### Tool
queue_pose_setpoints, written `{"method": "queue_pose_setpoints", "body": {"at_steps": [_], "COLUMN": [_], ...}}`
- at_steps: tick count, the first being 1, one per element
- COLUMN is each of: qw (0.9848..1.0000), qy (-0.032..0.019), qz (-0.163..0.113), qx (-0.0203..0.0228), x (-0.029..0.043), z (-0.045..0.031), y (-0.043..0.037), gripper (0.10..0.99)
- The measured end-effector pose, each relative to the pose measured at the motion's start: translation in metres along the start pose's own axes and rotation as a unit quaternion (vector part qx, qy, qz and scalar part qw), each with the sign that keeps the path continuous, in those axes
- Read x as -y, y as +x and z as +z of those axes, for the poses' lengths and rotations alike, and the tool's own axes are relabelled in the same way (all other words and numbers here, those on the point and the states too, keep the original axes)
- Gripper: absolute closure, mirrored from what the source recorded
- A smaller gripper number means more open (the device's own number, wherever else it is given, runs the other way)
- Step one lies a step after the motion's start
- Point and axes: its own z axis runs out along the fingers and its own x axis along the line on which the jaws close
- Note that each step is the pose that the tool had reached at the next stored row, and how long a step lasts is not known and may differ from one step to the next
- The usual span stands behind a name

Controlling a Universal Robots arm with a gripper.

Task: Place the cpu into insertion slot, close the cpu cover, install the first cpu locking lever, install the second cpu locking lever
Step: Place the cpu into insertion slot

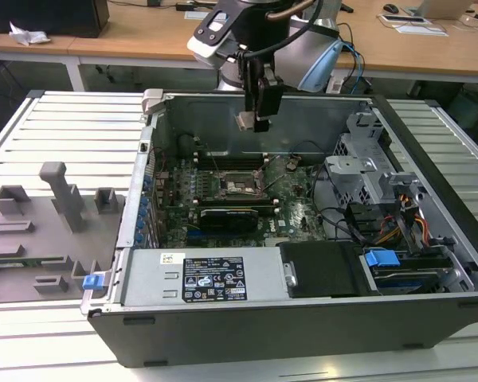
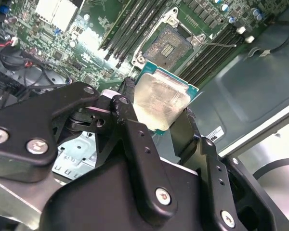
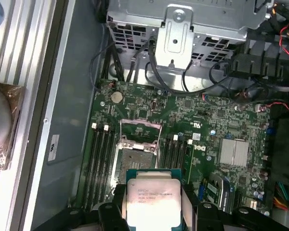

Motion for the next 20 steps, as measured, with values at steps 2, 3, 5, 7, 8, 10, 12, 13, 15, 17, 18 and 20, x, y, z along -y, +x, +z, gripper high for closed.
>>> {"method": "queue_pose_setpoints", "body": {"at_steps": [2,3,5,7,8,10,12,13,15,17,18,20], "qw": [0.9999,0.9999,0.9999,0.9999,0.9999,0.9999,0.9999,0.9999,0.9999,0.9999,0.9999,0.9999], "qy": [-0.0002,-0.0002,-0.0003,-0.0003,-0.0003,-0.0003,-0.0003,-0.0002,-0.0003,-0.0002,-0.0003,-0.0003], "qz": [0.012,0.013,0.014,0.014,0.014,0.014,0.014,0.014,0.014,0.014,0.014,0.014], "qx": [0.0011,0.0013,0.0013,0.0013,0.0013,0.0013,0.0013,0.0013,0.0013,0.0013,0.0013,0.0013], "x": [0.0002,0.0002,0.0003,0.0003,0.0004,0.0006,0.0007,0.0007,0.0008,0.0008,0.0008,0.0009], "z": [0.0006,0.0009,0.0019,0.0025,0.0032,0.0049,0.0063,0.0065,0.0071,0.0076,0.0078,0.009], "y": [0.0,0.0,0.0,0.0,0.0,-0.0001,-0.0001,-0.0001,-0.0001,-0.0001,-0.0001,-0.0001], "gripper": [0.545,0.545,0.545,0.545,0.545,0.545,0.545,0.545,0.545,0.545,0.545,0.545]}}
